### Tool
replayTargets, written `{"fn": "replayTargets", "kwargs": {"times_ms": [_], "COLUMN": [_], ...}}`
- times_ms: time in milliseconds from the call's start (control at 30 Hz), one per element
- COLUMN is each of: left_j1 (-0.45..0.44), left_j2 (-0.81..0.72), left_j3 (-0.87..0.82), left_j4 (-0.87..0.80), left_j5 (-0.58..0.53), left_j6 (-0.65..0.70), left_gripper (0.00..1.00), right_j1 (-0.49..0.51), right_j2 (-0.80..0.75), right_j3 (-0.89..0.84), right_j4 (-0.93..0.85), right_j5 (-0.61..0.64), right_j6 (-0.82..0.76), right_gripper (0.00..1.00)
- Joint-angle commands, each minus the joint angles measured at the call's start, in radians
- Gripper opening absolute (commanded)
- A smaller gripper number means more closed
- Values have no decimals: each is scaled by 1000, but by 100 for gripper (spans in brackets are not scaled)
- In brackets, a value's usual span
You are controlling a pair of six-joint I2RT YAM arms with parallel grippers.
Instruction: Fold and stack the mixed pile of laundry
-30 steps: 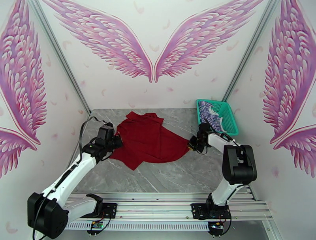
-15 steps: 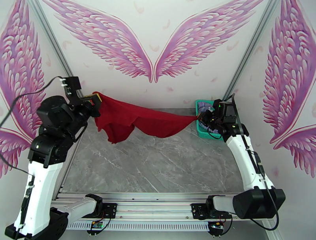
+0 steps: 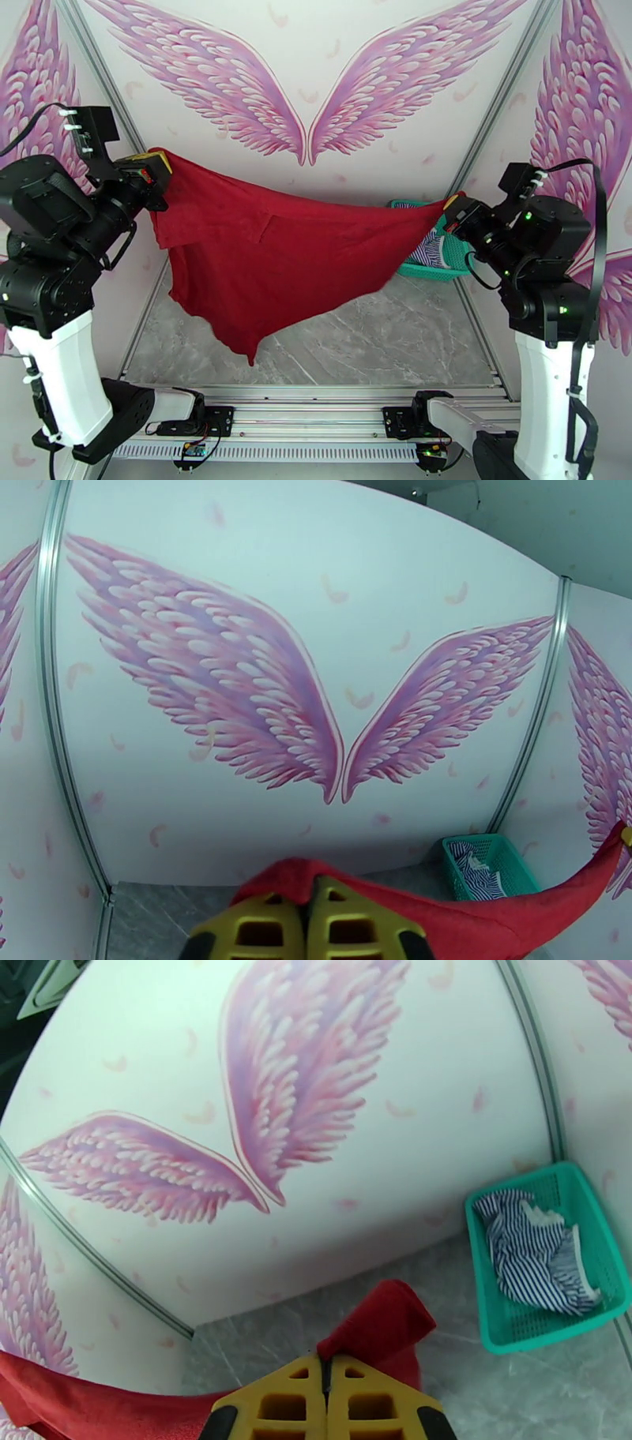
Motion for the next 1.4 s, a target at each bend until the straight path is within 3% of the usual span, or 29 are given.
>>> {"fn": "replayTargets", "kwargs": {"times_ms": [0,200,400,500,567,667,767,833,967,1100,1167,1200,1233,1267,1367], "left_j1": [82,169,231,257,265,272,272,263,211,170,145,130,116,110,92], "left_j2": [91,339,711,659,566,430,338,250,-30,-244,-308,-332,-350,-364,-388], "left_j3": [-54,49,625,578,453,282,167,16,-560,-1076,-1274,-1345,-1401,-1433,-1434], "left_j4": [25,307,385,448,461,395,176,7,-4,-9,-9,-11,-15,-17,-53], "left_j5": [87,178,222,239,247,259,285,295,306,299,290,279,266,270,260], "left_j6": [-63,-128,-311,-347,-310,-252,-203,-157,-137,-218,-255,-270,-291,-303,-320], "left_gripper": [0,0,0,0,0,0,0,0,0,0,10,22,42,54,63], "right_j1": [-6,2,12,13,13,12,12,13,12,12,12,12,12,13,13], "right_j2": [164,469,794,887,870,787,669,556,351,212,169,155,147,140,108], "right_j3": [31,204,720,953,949,811,568,313,-183,-620,-783,-851,-892,-915,-928], "right_j4": [-4,196,188,137,142,145,130,140,184,240,271,276,258,237,164], "right_j5": [-42,-89,-98,-108,-113,-124,-126,-110,-73,-42,-31,-18,7,23,66], "right_j6": [-23,25,88,107,110,89,40,-1,-27,-18,-18,-28,-32,-48,-95], "right_gripper": [0,0,0,0,0,0,0,0,0,0,0,1,15,33,49]}}
